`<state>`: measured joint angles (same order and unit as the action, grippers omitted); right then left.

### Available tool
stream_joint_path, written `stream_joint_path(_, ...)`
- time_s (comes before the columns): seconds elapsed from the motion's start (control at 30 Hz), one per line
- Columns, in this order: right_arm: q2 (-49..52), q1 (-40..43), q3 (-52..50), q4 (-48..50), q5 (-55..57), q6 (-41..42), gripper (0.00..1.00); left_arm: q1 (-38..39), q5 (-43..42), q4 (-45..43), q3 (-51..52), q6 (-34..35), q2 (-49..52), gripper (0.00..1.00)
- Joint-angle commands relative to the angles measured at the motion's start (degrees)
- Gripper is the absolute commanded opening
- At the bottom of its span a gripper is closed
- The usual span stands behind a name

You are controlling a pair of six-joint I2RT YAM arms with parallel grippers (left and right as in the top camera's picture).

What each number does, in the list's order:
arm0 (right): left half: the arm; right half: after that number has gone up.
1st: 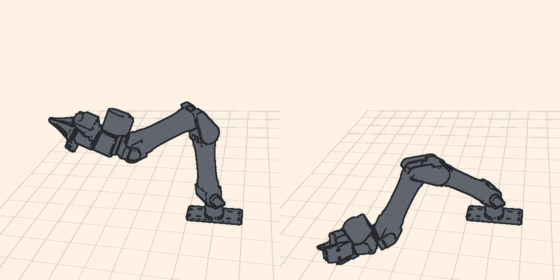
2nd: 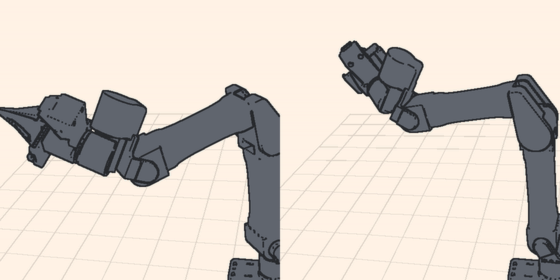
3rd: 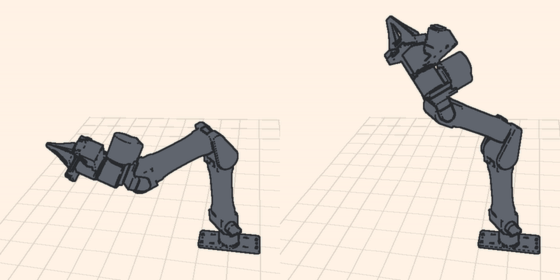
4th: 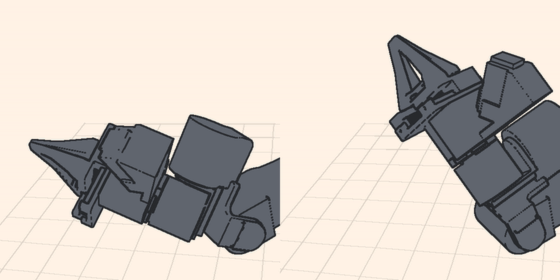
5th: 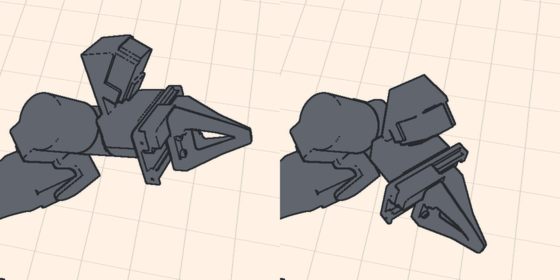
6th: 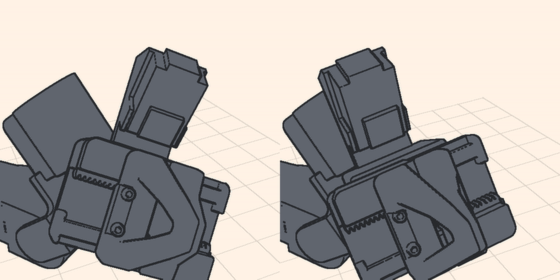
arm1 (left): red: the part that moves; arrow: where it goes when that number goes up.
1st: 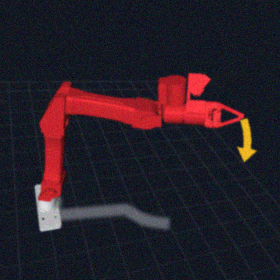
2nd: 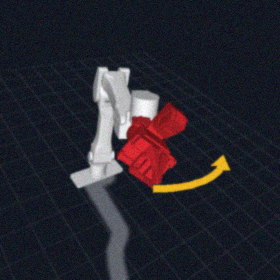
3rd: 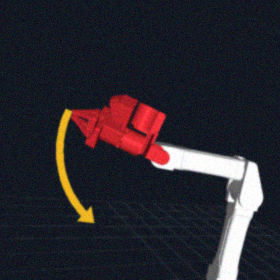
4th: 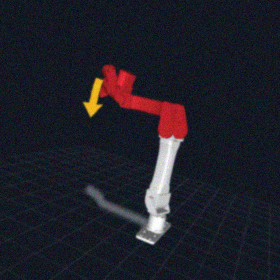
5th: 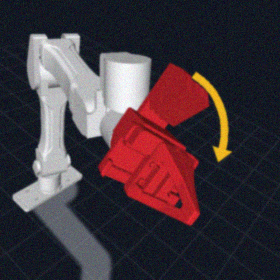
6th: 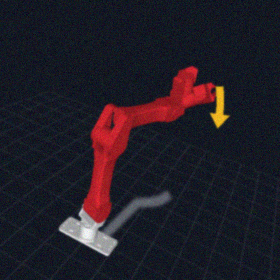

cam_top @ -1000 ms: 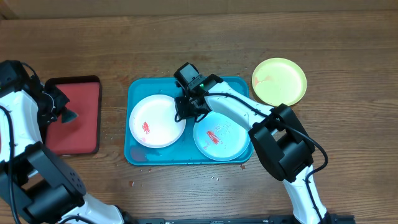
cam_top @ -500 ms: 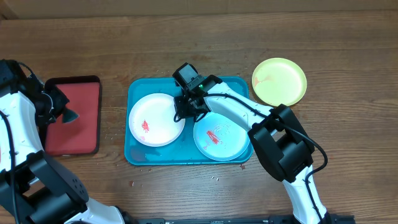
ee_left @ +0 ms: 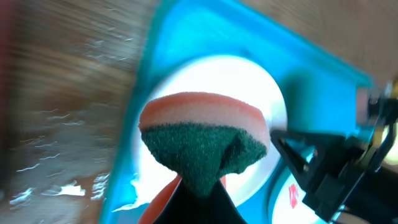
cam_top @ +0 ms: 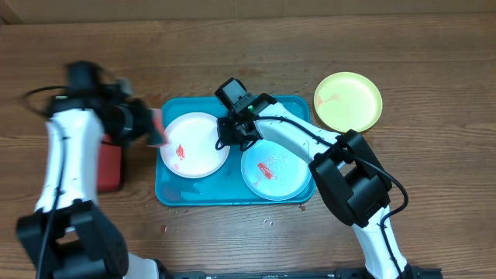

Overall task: Clean dirty plates on tray and stack at the side
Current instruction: 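Carry the wet sponge with the left gripper onto the white plate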

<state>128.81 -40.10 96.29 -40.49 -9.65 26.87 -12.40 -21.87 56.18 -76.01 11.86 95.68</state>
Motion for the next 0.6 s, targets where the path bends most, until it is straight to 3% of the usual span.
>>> stream_joint_path(0.0,0.17,0.98,-0.96,-0.74,2.05,3.21,0.04,6.51,0.20,-3.98,4.96,1.60,0.50,0.04)
stream_joint_path(0.3,0.17,1.01,-0.96,-1.38,2.08,3.17,0.04,16.17,12.85,-15.74,14.19,10.12,0.76,0.04)
stream_joint_path(0.57,0.17,1.03,-0.96,-1.38,2.08,3.17,0.04,16.92,13.38,-25.88,18.88,11.23,3.13,0.04)
